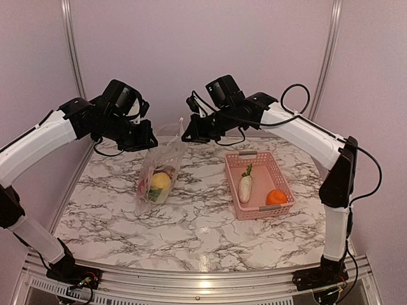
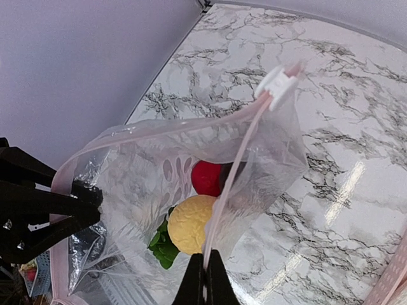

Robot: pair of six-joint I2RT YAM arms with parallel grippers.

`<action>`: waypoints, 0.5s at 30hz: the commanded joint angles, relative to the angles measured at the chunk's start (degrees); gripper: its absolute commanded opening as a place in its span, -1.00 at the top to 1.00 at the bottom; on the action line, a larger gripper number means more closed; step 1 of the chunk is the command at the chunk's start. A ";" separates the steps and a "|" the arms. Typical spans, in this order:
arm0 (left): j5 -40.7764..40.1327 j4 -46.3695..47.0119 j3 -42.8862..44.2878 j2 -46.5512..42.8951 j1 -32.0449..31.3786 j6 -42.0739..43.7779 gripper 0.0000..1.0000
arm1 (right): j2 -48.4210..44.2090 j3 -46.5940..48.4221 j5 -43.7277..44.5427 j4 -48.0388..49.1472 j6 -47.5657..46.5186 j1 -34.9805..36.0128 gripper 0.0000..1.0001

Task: Place the food in the zip-top bag and seal the zipper
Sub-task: Move the fake fruit to the bin.

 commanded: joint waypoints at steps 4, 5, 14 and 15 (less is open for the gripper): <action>3.28 -5.15 -0.16 -2.82 0.32 1.95 0.83 | -1.16 1.03 -1.12 1.73 0.44 -0.46 1.00; 3.19 -5.10 -0.20 -2.90 0.32 2.02 0.91 | -1.16 0.97 -1.28 1.78 0.48 -0.49 0.99; 2.56 -4.69 2.55 -0.60 0.32 2.29 1.00 | -1.39 1.23 -4.09 2.36 0.82 -1.00 0.53; 2.55 -4.53 2.82 -0.35 0.32 2.35 1.00 | -1.70 1.23 -3.73 1.84 0.80 -1.29 0.50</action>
